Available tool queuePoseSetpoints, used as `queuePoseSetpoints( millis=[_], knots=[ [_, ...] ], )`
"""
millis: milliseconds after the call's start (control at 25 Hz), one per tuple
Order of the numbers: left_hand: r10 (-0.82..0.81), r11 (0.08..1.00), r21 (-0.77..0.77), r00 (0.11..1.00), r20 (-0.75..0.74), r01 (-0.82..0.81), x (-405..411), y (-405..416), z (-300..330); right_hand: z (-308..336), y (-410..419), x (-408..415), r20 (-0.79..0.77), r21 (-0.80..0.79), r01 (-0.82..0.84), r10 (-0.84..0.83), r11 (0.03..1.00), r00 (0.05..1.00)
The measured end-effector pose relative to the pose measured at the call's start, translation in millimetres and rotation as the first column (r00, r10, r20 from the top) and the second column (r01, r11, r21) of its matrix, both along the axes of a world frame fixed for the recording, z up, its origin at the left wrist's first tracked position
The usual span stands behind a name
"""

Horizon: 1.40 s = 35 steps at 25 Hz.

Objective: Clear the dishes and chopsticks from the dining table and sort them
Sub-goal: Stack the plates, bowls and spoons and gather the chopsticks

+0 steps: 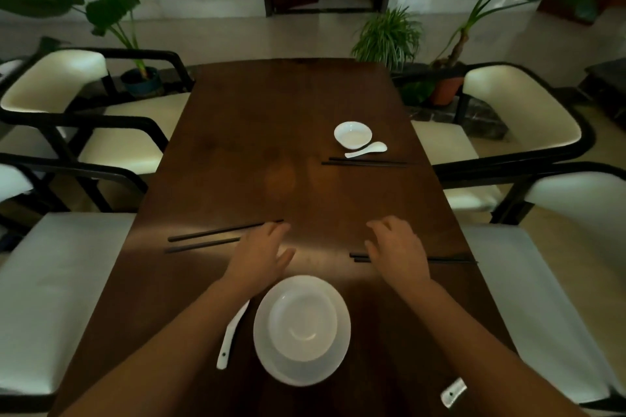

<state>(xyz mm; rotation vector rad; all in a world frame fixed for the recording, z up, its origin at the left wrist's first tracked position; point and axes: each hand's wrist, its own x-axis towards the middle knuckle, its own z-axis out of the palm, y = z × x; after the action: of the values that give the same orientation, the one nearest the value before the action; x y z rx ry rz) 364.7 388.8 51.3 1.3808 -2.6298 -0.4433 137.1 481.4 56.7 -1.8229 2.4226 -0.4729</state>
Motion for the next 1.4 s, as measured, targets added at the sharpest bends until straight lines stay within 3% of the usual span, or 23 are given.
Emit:
queuePoseSetpoints(
  millis=[120,440,600,840,1000,1200,1400],
  knots=[
    [-0.053,0.992,-0.107,0.996,0.078,0.062,-45.6,-41.0,14.7,14.2,-35.4,-33.5,-0.153,-0.007,-0.014,0.013,1.0,0.988],
    [-0.079,0.984,-0.144,0.976,0.203,0.109,-152.4,-150.0,23.1,2.0,-143.8,-115.8,-0.137,0.108,0.043,-0.028,0.993,0.99],
    [-0.008,0.984,-0.172,0.981,0.195,0.043,-203.3,-233.0,12.7,-11.3,-231.3,-166.1,-0.058,0.105,0.067,-0.061,0.992,0.996],
    [0.042,0.996,-0.089,0.974,0.224,-0.023,-248.2,-314.5,-51.4,-58.1,-334.5,-207.6,0.1,0.183,0.088,-0.108,0.979,0.989],
    [0.203,0.97,0.109,0.969,0.14,-0.218,-265.9,-333.1,-87.9,-89.8,-362.8,-211.9,0.213,0.245,0.101,-0.155,0.964,0.965],
    [0.477,0.79,0.5,0.868,-0.138,-0.354,-275.9,-340.7,-103.4,-103.7,-367.9,-207.1,0.362,0.217,0.185,-0.255,0.958,0.897],
    [0.62,0.701,0.601,0.746,-0.244,-0.385,-260.5,-332.1,-76.4,-74.7,-357.6,-199.5,0.464,0.121,0.193,-0.228,0.974,0.856]
  ],
)
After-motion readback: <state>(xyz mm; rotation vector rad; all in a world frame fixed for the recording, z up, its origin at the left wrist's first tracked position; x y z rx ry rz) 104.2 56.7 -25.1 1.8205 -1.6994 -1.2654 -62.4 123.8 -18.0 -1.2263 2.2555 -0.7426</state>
